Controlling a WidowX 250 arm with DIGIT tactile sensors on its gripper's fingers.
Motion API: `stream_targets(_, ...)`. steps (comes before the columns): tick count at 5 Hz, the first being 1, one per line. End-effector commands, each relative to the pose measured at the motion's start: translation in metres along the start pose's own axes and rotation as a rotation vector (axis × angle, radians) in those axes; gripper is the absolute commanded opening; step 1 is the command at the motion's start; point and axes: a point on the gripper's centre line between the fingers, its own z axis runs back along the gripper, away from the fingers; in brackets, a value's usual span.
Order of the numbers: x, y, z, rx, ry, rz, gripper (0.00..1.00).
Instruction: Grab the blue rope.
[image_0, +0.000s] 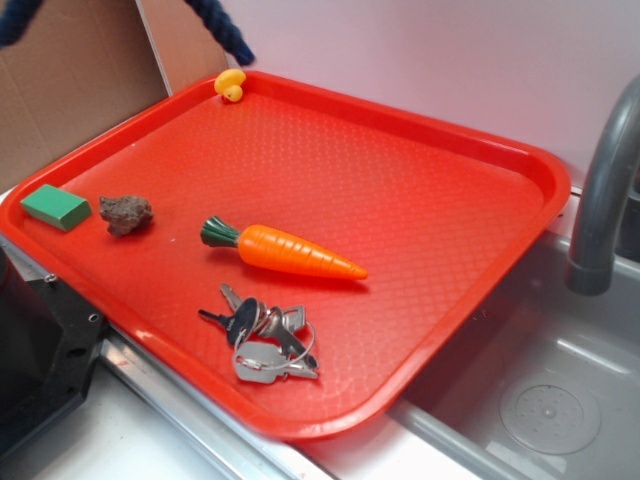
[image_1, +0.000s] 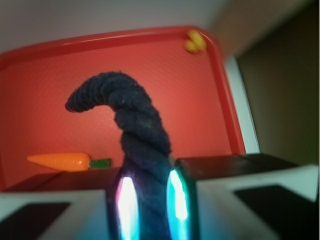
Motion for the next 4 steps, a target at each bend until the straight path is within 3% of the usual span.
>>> stream_targets(1,0.012,-0.023,0.020,0.069,0.012,0.107,0.00)
stream_targets(4,0.022,-0.029,0.006,0.089,0.022,0.088,0.00)
